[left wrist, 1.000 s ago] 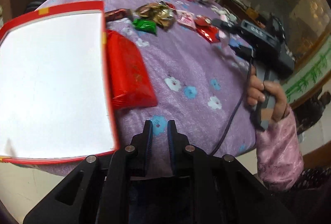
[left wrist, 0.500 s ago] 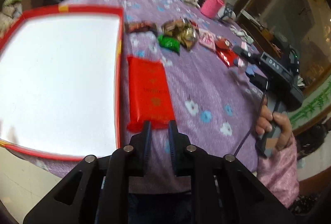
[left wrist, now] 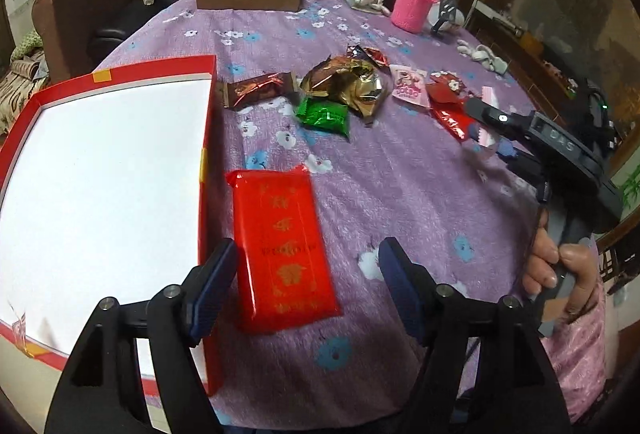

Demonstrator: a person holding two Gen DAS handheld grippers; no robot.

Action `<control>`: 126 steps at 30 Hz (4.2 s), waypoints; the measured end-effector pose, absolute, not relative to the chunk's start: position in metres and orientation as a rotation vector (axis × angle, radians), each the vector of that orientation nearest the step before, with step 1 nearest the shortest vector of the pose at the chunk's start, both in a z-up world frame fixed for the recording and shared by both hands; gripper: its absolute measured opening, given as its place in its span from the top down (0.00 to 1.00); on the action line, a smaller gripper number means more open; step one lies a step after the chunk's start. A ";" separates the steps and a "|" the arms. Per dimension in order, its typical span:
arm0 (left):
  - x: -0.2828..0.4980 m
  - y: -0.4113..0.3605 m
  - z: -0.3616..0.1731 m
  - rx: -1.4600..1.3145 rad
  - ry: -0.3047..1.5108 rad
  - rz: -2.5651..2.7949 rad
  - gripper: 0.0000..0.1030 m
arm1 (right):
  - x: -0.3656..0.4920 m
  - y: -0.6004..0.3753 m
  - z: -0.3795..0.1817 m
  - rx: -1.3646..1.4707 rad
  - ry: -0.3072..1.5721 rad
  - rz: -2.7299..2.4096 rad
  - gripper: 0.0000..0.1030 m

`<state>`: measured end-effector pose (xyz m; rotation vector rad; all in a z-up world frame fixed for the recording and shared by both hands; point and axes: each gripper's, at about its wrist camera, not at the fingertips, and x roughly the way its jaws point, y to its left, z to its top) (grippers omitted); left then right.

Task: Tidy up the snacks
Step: 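Grasp the red packet with gold characters using the left tool, then place the red packet in the tray with left while right releases the white packet there, then move the right tool to a red snack packet and grasp it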

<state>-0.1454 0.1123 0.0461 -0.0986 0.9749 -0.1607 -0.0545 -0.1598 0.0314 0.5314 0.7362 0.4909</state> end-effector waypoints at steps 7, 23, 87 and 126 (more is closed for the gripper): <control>-0.142 0.111 0.047 -0.130 1.029 -0.175 0.29 | -0.054 -0.158 0.031 0.534 0.741 0.499 0.48; -0.134 0.103 0.036 -0.089 1.080 -0.153 0.22 | -0.054 -0.157 0.032 0.536 0.736 0.509 0.47; -0.182 0.233 0.077 -0.044 0.754 0.143 0.56 | -0.100 0.093 0.058 0.185 0.857 0.913 0.54; -0.168 0.162 0.066 0.069 0.789 -0.052 0.38 | -0.051 -0.151 0.066 0.238 0.805 0.293 0.50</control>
